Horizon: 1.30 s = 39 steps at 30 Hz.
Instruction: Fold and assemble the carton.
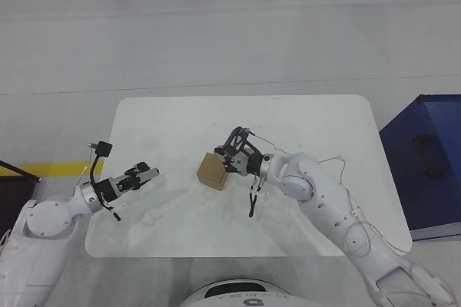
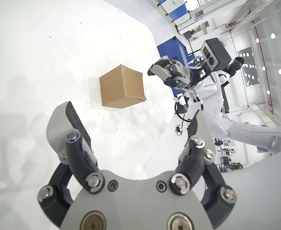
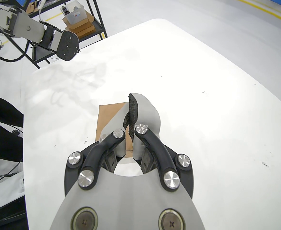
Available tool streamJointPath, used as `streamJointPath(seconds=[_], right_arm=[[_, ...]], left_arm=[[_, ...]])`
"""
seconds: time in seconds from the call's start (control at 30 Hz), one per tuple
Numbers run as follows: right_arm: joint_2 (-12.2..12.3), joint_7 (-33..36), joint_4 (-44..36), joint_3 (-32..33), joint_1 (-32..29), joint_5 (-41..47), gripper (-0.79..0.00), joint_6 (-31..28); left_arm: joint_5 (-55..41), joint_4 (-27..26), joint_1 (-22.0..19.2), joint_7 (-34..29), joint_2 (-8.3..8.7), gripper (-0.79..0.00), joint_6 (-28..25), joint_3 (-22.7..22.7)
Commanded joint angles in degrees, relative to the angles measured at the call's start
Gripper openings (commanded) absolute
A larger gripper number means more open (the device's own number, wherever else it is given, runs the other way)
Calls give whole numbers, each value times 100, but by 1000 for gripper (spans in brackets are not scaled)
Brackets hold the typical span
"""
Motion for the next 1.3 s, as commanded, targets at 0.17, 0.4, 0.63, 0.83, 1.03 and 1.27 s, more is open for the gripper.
streamJointPath(seconds=[0.17,0.4,0.63,0.83,1.03,1.27], right_arm=[[-101,179,377,-270,265,255,-785,-74],[-166,338,688,-394,414,470,-785,-63],[-172,270,626,-349,443,421,-785,21],[-170,439,674,-344,417,484,-785,23],[-170,214,652,-193,439,628,-785,100],[-67,-237,469,252,-26,156,-785,997]], left_arm=[[0,0,0,0,0,0,0,0],[0,0,0,0,0,0,0,0],[0,0,0,0,0,0,0,0],[0,0,0,0,0,0,0,0],[0,0,0,0,0,0,0,0],[0,0,0,0,0,0,0,0]])
